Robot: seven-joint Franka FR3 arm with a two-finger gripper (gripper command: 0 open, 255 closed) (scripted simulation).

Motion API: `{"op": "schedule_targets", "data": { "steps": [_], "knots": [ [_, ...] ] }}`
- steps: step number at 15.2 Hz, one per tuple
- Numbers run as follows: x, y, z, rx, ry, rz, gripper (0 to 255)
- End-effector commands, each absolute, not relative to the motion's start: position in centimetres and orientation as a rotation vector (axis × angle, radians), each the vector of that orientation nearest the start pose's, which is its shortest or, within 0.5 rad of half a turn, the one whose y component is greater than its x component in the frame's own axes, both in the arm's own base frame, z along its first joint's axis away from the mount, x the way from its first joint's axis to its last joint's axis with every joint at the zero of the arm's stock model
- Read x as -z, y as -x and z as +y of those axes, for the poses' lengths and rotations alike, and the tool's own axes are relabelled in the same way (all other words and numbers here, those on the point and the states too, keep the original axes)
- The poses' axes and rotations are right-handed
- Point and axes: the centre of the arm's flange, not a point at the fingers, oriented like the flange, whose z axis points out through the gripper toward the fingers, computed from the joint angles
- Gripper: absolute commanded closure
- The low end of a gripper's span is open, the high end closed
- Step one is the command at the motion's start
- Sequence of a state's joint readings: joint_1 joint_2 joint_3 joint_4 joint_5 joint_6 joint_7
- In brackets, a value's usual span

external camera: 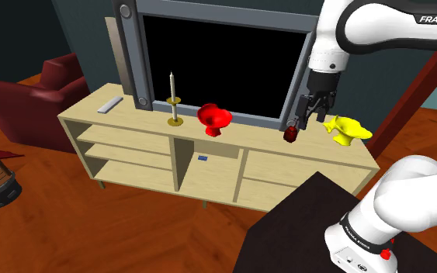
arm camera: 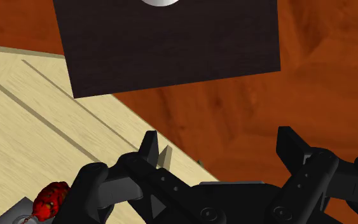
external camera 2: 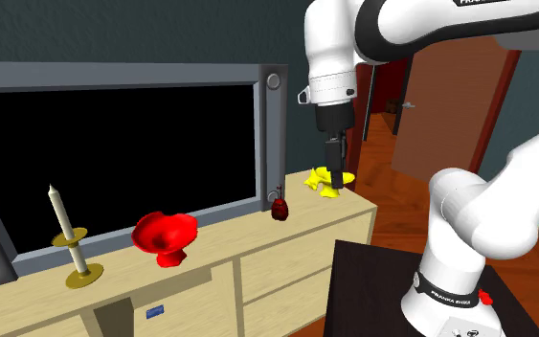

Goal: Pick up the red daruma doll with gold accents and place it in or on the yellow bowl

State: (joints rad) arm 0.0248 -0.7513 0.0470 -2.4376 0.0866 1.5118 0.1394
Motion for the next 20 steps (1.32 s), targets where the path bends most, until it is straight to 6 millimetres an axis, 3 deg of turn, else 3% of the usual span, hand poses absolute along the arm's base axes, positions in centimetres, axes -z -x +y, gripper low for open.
{"op": "schedule_targets", "data": {
  "steps": [1, 20],
  "knots": [
    [-53.7, -30.2, 3.4, -0.278, 3.089, 0.132, 0],
    [-39.1, -36.5, -13.5, 0.147, 3.056, 0.506, 0]
  ]
}}
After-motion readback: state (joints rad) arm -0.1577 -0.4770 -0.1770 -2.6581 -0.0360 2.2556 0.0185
